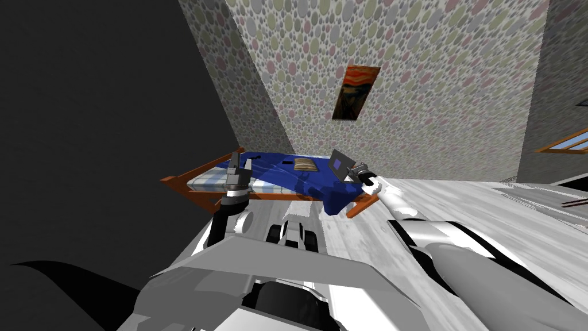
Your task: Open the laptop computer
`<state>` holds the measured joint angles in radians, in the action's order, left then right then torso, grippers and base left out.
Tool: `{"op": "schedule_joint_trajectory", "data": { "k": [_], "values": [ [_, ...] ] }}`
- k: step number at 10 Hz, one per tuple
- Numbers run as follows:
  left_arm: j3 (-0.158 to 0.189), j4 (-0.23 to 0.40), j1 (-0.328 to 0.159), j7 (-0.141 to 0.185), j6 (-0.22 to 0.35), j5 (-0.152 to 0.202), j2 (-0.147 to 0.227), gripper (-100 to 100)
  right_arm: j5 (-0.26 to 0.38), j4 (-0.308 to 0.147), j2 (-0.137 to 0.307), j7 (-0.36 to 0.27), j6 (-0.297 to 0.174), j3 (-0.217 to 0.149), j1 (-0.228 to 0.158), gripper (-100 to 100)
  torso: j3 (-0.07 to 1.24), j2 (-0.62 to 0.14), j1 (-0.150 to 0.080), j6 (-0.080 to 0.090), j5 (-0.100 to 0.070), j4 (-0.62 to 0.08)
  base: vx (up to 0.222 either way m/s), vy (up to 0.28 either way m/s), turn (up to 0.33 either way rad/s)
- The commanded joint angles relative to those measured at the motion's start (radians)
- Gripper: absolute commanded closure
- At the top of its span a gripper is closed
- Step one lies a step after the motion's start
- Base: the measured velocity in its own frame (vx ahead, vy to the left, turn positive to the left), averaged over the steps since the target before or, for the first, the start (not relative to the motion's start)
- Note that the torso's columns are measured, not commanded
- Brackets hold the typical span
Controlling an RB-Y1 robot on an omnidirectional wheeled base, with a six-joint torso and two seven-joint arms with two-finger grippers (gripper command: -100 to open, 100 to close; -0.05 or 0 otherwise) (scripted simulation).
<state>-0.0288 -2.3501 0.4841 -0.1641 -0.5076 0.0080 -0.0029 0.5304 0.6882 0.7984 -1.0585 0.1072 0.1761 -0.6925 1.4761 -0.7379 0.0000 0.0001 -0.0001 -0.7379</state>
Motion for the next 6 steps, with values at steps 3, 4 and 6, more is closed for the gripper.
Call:
{"op": "schedule_joint_trajectory", "data": {
  "k": [3, 4, 6],
  "values": [
    [0.0, 0.0, 0.0, 0.0, 0.0, 0.0, 0.0, 0, -0.03, -0.09, -0.043, -0.075, 0.03, 0.034, -0.098, -100, 0.0, 0.0, 0.001, -0.001, 0.0, 0.0, -0.004, -0.004, -0.026],
    [0.0, 0.0, 0.0, 0.0, 0.0, 0.0, 0.0, 0, 0.002, -0.043, -0.004, -0.03, 0.006, -0.004, -0.052, 100, 0.0, 0.0, 0.0, 0.0, 0.0, 0.0, 0.004, 0.011, 0.229],
    [0.0, 0.0, 0.0, 0.0, 0.0, 0.0, 0.0, 0, 0.002, -0.02, -0.004, -0.006, 0.006, -0.004, -0.013, 100, 0.002, 0.003, -0.001, 0.0, -0.002, 0.004, 0.008, 0.003, 0.087]
  ]
}}
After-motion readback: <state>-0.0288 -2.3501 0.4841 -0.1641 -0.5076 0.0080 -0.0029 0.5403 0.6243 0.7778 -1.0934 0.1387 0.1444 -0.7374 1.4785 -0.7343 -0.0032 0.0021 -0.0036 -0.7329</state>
